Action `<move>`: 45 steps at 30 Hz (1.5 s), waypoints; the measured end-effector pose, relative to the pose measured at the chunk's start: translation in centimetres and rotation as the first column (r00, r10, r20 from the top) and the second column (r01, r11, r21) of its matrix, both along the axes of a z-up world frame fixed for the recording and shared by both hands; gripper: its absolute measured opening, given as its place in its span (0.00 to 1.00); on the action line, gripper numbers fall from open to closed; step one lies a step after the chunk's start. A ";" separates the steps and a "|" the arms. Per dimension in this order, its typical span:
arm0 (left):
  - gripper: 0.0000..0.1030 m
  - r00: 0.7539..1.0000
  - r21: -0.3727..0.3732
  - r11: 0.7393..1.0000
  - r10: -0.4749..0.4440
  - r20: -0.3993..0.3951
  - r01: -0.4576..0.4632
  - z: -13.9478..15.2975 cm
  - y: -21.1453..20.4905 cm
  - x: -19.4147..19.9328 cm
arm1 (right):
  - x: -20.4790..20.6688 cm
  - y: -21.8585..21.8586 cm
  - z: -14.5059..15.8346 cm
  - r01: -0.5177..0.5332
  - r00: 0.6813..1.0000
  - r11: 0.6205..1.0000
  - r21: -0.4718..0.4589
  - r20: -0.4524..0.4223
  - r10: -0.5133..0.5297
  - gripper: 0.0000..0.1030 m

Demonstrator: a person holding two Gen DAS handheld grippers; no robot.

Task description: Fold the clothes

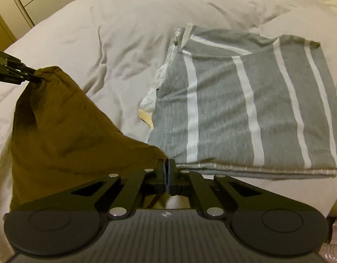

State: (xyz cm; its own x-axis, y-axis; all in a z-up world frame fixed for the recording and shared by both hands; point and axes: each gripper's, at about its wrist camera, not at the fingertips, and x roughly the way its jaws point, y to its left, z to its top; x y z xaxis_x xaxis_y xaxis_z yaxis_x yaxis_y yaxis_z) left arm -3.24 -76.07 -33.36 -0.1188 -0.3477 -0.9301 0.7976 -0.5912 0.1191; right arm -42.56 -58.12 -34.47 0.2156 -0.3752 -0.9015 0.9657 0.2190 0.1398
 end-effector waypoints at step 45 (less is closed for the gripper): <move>0.48 0.734 -0.051 0.785 0.552 -0.395 -0.617 -0.3 43.6 -6.5 | 15.2 21.3 -1.6 -0.756 0.651 0.631 -0.174 -0.308 0.694 0.44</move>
